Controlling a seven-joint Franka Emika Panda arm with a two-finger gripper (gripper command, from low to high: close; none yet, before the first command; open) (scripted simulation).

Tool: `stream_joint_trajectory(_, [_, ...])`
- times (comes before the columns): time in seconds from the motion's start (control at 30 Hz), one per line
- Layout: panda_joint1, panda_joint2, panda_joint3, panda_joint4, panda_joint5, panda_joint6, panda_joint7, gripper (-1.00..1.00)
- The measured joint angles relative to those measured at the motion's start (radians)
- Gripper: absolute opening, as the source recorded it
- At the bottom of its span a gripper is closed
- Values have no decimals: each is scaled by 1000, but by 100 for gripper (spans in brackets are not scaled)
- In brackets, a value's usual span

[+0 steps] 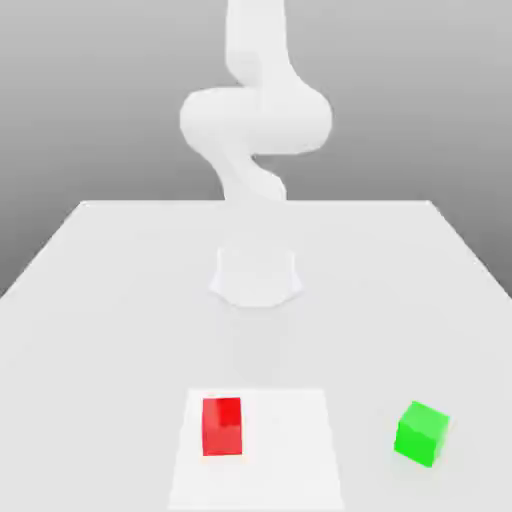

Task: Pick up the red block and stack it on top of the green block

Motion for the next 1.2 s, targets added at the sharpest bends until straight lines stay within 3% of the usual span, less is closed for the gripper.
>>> stream_joint_trajectory(0.67, [-30, 734, -66, -362, 13, 409, -160, 0])
stream_joint_trajectory(0.87, [-46, 951, -40, -350, 61, 585, -202, 0])
stream_joint_trajectory(0.9, [-51, 976, -34, -346, 65, 606, -205, -100])
stream_joint_trajectory(1.1, [-54, 988, -30, -344, 64, 616, -204, -100])
stream_joint_trajectory(1.2, [-49, 922, -40, -354, 49, 560, -193, -100])
